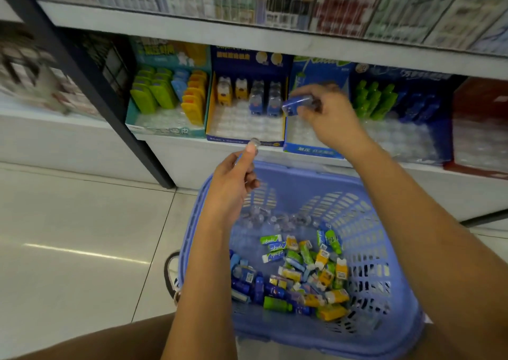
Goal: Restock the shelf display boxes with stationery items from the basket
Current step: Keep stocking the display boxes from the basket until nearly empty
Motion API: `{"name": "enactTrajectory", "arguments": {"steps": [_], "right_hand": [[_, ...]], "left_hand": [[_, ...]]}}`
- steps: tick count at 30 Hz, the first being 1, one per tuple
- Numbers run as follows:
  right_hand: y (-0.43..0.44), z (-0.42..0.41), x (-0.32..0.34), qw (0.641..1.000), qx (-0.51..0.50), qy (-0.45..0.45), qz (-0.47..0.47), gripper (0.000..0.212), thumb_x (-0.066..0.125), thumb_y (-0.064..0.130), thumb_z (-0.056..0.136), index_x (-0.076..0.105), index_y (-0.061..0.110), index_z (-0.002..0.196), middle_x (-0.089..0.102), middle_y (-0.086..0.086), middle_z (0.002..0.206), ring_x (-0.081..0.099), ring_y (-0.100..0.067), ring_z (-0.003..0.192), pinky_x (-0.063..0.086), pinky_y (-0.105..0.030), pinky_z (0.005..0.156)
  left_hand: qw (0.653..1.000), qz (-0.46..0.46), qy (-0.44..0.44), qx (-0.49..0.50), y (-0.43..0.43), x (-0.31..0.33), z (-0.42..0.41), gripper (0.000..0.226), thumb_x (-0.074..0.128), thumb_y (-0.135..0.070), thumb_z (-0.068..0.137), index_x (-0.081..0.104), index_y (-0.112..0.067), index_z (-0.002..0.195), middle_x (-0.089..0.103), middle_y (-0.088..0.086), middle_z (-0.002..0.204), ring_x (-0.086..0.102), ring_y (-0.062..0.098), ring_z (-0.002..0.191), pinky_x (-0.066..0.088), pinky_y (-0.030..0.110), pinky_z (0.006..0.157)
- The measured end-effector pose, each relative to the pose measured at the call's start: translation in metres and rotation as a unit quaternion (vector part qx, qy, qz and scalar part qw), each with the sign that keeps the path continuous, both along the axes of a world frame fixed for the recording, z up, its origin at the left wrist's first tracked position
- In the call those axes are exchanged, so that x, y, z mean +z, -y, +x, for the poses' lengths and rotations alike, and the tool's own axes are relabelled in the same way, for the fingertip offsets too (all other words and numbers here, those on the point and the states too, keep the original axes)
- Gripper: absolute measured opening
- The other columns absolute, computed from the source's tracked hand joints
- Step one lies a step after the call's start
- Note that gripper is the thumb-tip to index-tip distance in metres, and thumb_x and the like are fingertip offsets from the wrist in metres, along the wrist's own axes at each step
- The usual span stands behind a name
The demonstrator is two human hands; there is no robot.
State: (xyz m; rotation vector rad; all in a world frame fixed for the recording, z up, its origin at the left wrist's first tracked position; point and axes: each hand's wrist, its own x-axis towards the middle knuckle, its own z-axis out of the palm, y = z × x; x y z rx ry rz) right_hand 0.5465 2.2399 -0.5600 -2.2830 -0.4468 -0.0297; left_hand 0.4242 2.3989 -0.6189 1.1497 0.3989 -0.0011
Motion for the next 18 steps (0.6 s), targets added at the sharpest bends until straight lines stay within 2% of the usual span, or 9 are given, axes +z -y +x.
{"name": "enactTrajectory", "arguments": {"steps": [1,3,6,10,14,18], "right_hand": [[-0.011,0.006,0.0,0.999,0.013,0.022,-0.046,0.031,0.053,0.01,0.093,0.059,0.021,0.121,0.045,-0.008,0.109,0.046,-0.006,0.079,0.034,-0.014,0.078],[-0.031,0.016,-0.001,0.991,0.031,0.044,-0.126,0.036,0.051,0.011,0.094,0.054,0.019,0.129,0.048,-0.015,0.122,0.053,-0.019,0.095,0.037,-0.02,0.081],[-0.044,0.026,-0.006,0.981,0.032,0.04,-0.187,0.035,0.058,0.009,0.089,0.055,0.014,0.123,0.061,-0.013,0.115,0.059,-0.025,0.101,0.045,-0.028,0.084],[-0.044,0.031,-0.014,0.981,0.039,0.047,-0.186,0.031,0.065,0.009,0.085,0.063,0.011,0.115,0.058,-0.012,0.117,0.057,-0.025,0.103,0.039,-0.022,0.084],[-0.045,0.04,-0.019,0.975,0.053,0.068,-0.206,0.031,0.07,0.01,0.082,0.067,0.01,0.113,0.058,-0.015,0.116,0.055,-0.029,0.105,0.039,-0.023,0.083],[-0.041,0.044,-0.028,0.98,0.026,0.086,-0.176,0.033,0.073,0.015,0.079,0.07,0.011,0.112,0.052,-0.013,0.114,0.049,-0.029,0.109,0.031,-0.013,0.08]], "left_hand": [[1.0,-0.008,-0.012,0.013,-0.002,0.001,0.0,0.043,0.06,-0.047,0.087,0.062,-0.005,0.095,0.039,-0.004,0.065,0.038,0.009,0.055,0.042,0.023,0.055],[0.998,-0.038,-0.033,0.033,-0.006,0.003,0.001,0.041,0.053,-0.049,0.091,0.065,-0.01,0.097,0.04,-0.005,0.062,0.037,0.008,0.051,0.039,0.021,0.05],[0.994,-0.085,-0.047,0.044,-0.016,0.004,0.0,0.042,0.049,-0.049,0.093,0.064,-0.01,0.091,0.04,-0.006,0.057,0.034,0.007,0.046,0.036,0.018,0.044],[0.99,-0.137,-0.039,0.022,-0.03,0.005,-0.001,0.041,0.046,-0.047,0.095,0.061,-0.009,0.089,0.037,-0.007,0.055,0.031,0.007,0.045,0.031,0.017,0.042],[0.98,-0.199,-0.028,-0.013,-0.035,0.006,-0.002,0.042,0.043,-0.047,0.095,0.06,-0.009,0.09,0.037,-0.005,0.059,0.03,0.007,0.047,0.029,0.017,0.042],[0.971,-0.232,-0.025,-0.046,-0.034,0.008,-0.003,0.045,0.038,-0.047,0.097,0.059,-0.009,0.089,0.037,-0.004,0.059,0.031,0.006,0.047,0.029,0.017,0.042]]}}
